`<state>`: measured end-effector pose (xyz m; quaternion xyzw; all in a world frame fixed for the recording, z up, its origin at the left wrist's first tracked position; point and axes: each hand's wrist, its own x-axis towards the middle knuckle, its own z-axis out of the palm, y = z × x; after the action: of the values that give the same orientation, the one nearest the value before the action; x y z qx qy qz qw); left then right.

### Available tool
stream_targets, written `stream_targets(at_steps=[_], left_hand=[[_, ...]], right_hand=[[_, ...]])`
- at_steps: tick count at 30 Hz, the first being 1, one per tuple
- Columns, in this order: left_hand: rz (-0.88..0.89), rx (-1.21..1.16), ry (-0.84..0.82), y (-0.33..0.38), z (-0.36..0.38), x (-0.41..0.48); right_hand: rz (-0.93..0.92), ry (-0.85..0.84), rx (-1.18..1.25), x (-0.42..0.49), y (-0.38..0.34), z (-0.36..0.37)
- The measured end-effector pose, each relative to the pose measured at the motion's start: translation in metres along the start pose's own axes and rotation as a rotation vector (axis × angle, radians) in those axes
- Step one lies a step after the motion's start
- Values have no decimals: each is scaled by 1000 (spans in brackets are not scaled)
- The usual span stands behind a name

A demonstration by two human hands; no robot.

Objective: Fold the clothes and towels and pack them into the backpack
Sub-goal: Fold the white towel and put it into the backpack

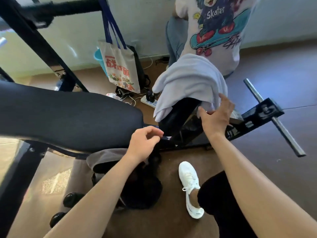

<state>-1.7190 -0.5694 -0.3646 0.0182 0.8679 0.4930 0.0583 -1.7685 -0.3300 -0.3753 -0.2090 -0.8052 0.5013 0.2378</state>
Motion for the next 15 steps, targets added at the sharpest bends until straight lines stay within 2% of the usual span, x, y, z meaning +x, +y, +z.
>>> stream_targets(at_steps=[3,8,12,15], left_hand=[[-31,-63,-15,27,20,30],[8,-42,31,64,47,68],[245,119,175,97,58,96],[484,372,240,121,64,119]], right_hand=[[-29,-58,12,17,10,3],[-63,-4,17,28,8,5],[-182,-131,95,17,3,10],[-208,-225,166,13,3,11]])
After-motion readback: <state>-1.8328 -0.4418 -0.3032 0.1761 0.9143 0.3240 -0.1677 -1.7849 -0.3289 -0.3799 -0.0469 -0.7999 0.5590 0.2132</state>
